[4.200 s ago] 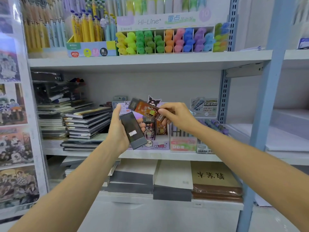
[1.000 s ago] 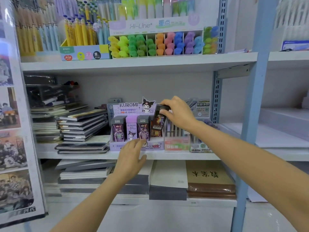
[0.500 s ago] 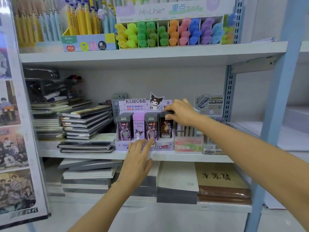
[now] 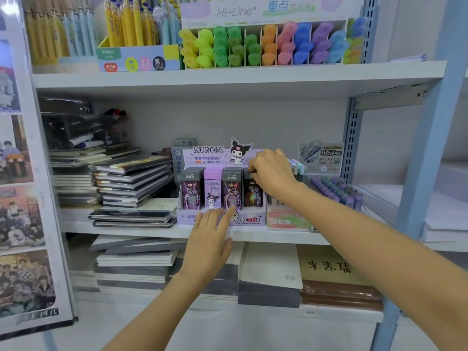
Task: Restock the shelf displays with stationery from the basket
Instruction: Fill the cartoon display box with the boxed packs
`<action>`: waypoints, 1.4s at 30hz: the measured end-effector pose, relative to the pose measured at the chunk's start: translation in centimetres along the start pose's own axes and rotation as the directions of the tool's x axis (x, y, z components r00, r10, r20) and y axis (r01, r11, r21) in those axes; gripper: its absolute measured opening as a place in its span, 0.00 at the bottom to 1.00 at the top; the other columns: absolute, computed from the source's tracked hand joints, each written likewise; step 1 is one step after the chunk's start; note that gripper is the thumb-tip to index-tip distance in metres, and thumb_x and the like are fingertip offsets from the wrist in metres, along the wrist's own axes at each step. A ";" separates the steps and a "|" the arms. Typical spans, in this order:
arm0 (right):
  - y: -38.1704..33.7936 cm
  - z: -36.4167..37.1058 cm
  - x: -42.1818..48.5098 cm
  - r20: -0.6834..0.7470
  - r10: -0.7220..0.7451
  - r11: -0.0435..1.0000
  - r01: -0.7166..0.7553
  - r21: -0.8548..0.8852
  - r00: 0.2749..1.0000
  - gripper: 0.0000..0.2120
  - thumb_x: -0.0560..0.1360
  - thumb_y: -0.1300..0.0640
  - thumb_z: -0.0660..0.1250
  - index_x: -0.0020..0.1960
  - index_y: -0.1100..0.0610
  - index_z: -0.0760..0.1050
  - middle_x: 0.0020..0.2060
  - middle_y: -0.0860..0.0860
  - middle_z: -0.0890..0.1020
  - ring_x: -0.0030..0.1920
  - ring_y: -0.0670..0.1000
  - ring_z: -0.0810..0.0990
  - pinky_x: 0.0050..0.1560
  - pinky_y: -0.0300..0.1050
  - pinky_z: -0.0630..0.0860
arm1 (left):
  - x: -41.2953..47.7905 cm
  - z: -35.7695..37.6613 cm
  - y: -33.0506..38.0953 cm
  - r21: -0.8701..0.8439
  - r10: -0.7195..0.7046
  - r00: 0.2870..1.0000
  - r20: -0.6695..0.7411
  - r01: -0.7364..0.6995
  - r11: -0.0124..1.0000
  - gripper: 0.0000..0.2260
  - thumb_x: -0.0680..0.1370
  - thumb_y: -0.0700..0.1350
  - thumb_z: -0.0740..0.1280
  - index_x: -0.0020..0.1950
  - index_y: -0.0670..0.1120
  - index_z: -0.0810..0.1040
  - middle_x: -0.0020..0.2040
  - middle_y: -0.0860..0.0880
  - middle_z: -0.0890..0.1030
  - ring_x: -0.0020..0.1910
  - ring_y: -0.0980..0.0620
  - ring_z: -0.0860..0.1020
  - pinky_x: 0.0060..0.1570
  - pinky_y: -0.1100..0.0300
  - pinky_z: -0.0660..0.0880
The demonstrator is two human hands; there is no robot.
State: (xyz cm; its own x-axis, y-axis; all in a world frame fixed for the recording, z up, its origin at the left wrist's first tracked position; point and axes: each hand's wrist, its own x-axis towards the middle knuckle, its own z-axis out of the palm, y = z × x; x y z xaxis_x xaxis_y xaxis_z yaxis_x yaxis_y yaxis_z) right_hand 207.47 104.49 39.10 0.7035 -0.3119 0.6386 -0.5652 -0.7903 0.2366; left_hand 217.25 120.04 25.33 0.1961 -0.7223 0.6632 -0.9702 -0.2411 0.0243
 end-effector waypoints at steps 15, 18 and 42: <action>-4.4 1.9 0.6 0.144 -0.148 0.970 0.116 0.214 0.978 0.33 0.80 0.45 0.59 0.77 0.62 0.54 0.76 0.58 0.60 0.75 0.56 0.59 0.75 0.51 0.56 | 8.2 -5.5 -6.0 -0.071 -0.102 0.985 -0.140 0.093 0.993 0.23 0.81 0.39 0.58 0.77 0.40 0.60 0.78 0.42 0.59 0.78 0.44 0.54 0.76 0.51 0.51; -4.3 2.7 0.6 0.083 -0.144 0.969 0.123 0.216 0.986 0.27 0.80 0.46 0.61 0.72 0.61 0.63 0.69 0.56 0.71 0.68 0.56 0.69 0.69 0.49 0.63 | 9.0 -4.7 -6.9 -0.144 -0.105 0.992 -0.064 0.095 0.985 0.19 0.84 0.45 0.55 0.72 0.39 0.68 0.70 0.42 0.71 0.71 0.43 0.66 0.72 0.51 0.59; -4.0 1.3 0.6 0.247 -0.095 0.962 0.025 0.272 0.964 0.26 0.76 0.54 0.66 0.71 0.60 0.64 0.67 0.56 0.72 0.67 0.57 0.69 0.68 0.49 0.64 | 10.3 -2.3 -4.6 0.028 -0.098 0.992 -0.084 0.101 0.994 0.23 0.83 0.54 0.44 0.72 0.49 0.69 0.68 0.51 0.73 0.70 0.50 0.65 0.75 0.49 0.44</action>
State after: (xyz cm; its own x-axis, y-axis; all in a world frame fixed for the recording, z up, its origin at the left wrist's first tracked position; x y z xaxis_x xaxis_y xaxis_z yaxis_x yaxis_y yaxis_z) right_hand 210.70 106.76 37.62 0.8383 -0.3561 0.4129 -0.4089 -0.9115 0.0442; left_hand 223.41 115.22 33.72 0.2780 -0.6377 0.7184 -0.9411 -0.3308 0.0705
